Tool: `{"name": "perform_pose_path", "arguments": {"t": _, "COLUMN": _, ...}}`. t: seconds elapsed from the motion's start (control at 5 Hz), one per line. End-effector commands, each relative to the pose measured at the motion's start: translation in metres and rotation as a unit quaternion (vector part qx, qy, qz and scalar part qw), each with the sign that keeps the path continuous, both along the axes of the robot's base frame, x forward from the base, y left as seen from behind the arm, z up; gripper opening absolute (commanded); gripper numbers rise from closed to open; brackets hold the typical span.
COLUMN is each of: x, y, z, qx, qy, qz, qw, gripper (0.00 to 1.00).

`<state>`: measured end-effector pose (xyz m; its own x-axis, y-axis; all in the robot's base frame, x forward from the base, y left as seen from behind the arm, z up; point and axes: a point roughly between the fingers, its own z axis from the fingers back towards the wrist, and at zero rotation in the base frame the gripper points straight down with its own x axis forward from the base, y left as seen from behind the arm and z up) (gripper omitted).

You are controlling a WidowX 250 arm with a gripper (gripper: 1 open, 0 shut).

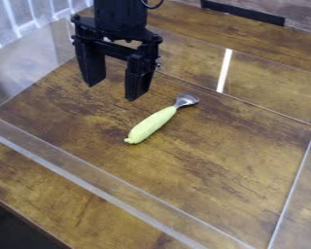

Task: Move the green spoon to the right

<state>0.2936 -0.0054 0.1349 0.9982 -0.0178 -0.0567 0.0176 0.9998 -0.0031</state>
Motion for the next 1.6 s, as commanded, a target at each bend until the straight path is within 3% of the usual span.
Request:
{"name": "perform_pose_path", "arguments": {"t": 0.0, "x": 0.008, "y": 0.001, "z": -0.005, "qx": -0.003, "qy": 0.009, "qz": -0.008, "qw": 0.9999, "gripper": 1.0}}
{"name": "perform_pose_path", "arguments": {"t": 0.6, "x": 0.029, "y": -0.008, "z": -0.068, "qx": -0.008, "qy": -0.007, "qz": -0.04, "qw": 0.9991, "gripper": 1.0}}
{"name": "perform_pose_path", "arguments": {"t": 1.0, "x": 0.059, "y": -0.021, "z": -0.085, "qx": -0.011, "qy": -0.018, "qz": -0.074, "qw": 0.997, "gripper": 1.0}}
{"name": "perform_pose_path", "arguments": {"t": 1.2, "x": 0.058, "y": -0.024, "z": -0.086, "qx": -0.011, "qy": -0.018, "qz": -0.074, "qw": 0.9971, "gripper": 0.0}}
{"name": "perform_pose_path", "arguments": {"t": 1.4, "x": 0.056, "y": -0.026, "z": -0.088, "qx": -0.011, "qy": -0.018, "qz": -0.074, "qw": 0.997, "gripper": 0.0}}
